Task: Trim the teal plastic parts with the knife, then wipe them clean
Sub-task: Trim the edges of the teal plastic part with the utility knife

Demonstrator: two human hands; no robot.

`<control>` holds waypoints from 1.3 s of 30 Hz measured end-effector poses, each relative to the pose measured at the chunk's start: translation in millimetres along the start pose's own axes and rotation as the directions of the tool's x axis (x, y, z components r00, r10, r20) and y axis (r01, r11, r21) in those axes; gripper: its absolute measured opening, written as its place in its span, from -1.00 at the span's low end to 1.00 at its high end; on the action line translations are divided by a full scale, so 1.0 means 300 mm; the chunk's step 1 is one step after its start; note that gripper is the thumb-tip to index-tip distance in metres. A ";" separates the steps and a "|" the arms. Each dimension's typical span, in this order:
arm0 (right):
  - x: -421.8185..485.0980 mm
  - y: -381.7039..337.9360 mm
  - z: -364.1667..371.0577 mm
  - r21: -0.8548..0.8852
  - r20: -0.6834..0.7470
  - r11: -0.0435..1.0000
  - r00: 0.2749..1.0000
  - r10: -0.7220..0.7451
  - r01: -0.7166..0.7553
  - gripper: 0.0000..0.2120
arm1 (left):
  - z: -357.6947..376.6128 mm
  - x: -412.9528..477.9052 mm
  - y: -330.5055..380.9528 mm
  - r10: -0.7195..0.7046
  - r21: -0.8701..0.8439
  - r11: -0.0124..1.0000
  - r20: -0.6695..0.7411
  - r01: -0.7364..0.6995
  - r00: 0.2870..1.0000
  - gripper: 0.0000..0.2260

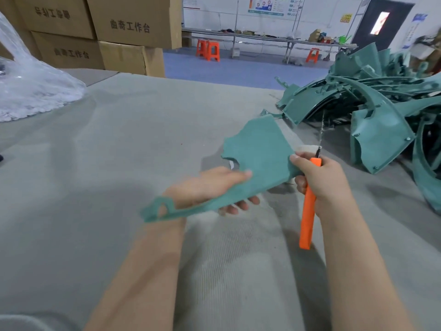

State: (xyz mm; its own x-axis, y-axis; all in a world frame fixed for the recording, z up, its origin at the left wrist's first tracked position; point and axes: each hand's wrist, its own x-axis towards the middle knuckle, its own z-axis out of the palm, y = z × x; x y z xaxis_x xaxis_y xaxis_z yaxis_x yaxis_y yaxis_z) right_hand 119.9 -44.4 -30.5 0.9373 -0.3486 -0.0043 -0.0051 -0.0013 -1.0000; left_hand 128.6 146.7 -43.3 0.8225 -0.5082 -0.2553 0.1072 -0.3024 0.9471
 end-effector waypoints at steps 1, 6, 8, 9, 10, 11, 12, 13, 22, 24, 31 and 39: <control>-0.002 -0.001 0.007 0.049 0.005 0.999 1.000 0.011 -0.011 -0.94 | -0.014 -0.003 0.001 0.039 -0.240 0.970 0.001 -0.038 0.999 -0.59; -0.011 0.005 0.061 0.405 0.049 0.907 0.993 0.106 -0.117 -0.96 | -0.036 -0.004 -0.005 0.343 -0.784 0.556 -0.088 -0.278 0.935 -0.71; -0.022 0.013 0.091 0.494 0.045 0.857 0.989 0.139 -0.143 -0.92 | -0.008 0.002 -0.007 0.418 -0.694 0.642 -0.042 -0.328 0.908 -0.67; -0.028 0.018 0.107 0.517 0.044 0.843 0.988 0.146 -0.148 -0.89 | 0.014 0.007 -0.008 0.424 -0.605 0.711 -0.036 -0.358 0.905 -0.65; -0.034 0.021 0.121 0.517 0.051 0.843 0.988 0.143 -0.149 -0.87 | 0.038 0.017 -0.005 0.408 -0.518 0.764 -0.074 -0.384 0.910 -0.66; -0.042 0.022 0.133 0.487 0.063 0.862 0.990 0.125 -0.140 -0.86 | 0.060 0.028 0.001 0.377 -0.473 0.783 -0.155 -0.403 0.913 -0.65; -0.051 0.022 0.145 0.431 0.078 0.895 0.993 0.088 -0.113 -0.87 | 0.073 0.038 0.008 0.330 -0.495 0.762 -0.257 -0.418 0.908 -0.60; -0.061 0.022 0.157 0.362 0.102 0.929 0.994 0.038 -0.073 -0.89 | 0.078 0.044 0.013 0.269 -0.579 0.692 -0.347 -0.431 0.899 -0.54; -0.091 0.012 0.166 -0.002 0.155 0.995 0.983 -0.100 0.102 -0.70 | 0.021 0.024 0.009 -0.136 -0.844 0.154 -0.533 -0.513 0.835 -0.96; -0.069 0.007 0.140 -0.037 0.037 0.993 0.993 -0.111 0.112 -0.64 | 0.019 0.014 0.017 -0.167 -0.859 0.118 -0.512 -0.499 0.842 -0.96; -0.055 0.042 0.118 -0.365 -0.111 0.823 0.857 -0.503 0.435 -0.52 | 0.044 0.008 0.038 -0.124 -0.929 0.120 -0.363 -0.349 0.924 -0.91; -0.049 0.056 0.119 -0.366 -0.115 0.783 0.810 -0.575 0.504 -0.56 | 0.051 -0.001 0.044 -0.087 -0.962 0.116 -0.259 -0.249 0.962 -0.84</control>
State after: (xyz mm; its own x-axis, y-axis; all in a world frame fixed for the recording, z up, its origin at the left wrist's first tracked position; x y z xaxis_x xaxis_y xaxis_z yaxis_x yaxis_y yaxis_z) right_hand 118.5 -5.8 -47.3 0.7219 -0.3895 0.5719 0.3407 -0.5193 -0.7838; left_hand 121.2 130.5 -33.8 0.9268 -0.2535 -0.2772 0.3449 0.8667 0.3603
